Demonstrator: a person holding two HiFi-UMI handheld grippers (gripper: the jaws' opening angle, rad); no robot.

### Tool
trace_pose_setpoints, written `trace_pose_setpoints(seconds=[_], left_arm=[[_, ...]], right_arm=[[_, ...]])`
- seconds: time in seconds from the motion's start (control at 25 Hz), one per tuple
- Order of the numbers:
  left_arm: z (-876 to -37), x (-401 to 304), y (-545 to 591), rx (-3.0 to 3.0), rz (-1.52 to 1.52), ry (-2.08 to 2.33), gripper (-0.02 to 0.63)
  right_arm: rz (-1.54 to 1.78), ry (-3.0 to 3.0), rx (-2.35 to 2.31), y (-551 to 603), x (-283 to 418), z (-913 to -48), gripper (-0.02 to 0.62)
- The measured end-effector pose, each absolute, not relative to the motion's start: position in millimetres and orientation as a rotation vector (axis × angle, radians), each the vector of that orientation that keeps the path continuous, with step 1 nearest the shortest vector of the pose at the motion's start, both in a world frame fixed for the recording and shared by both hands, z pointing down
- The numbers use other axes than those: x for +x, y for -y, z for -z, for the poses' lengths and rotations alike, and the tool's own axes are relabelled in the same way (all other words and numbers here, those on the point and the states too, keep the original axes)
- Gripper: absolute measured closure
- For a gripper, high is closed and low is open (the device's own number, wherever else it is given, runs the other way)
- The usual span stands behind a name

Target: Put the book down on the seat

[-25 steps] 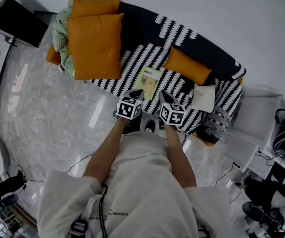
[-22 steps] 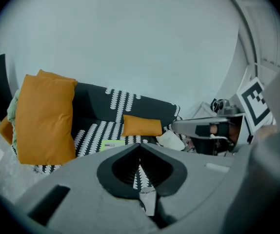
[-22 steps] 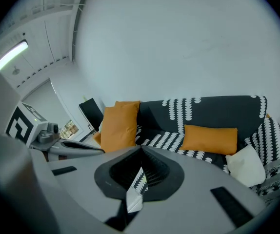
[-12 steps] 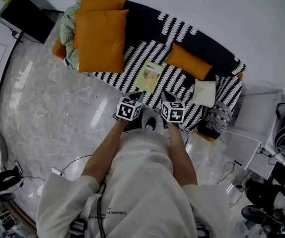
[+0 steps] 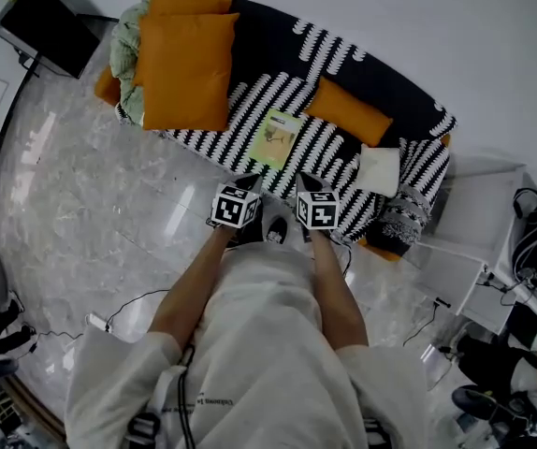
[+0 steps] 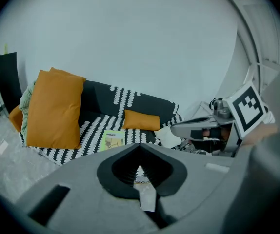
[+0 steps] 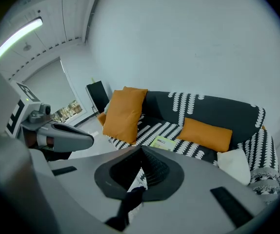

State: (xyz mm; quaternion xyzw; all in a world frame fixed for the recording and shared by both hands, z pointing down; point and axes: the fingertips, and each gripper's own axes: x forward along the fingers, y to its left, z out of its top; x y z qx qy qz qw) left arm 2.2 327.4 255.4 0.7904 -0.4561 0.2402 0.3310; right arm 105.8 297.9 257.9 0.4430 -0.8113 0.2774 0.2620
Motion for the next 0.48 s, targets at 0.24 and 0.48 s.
trace_pose_setpoints(seconds=[0.24,0.48], left_arm=[[-253,0,-333,2.047,-0.559,1.218,0.606],[-258,3,-351,2.029,-0.569,1.225,0.606]], right_arm=[[-0.747,2.177,1.181,-309,105,-266,0.589],[-0.773,2.161,1.174,-317,110,-273,0.589]])
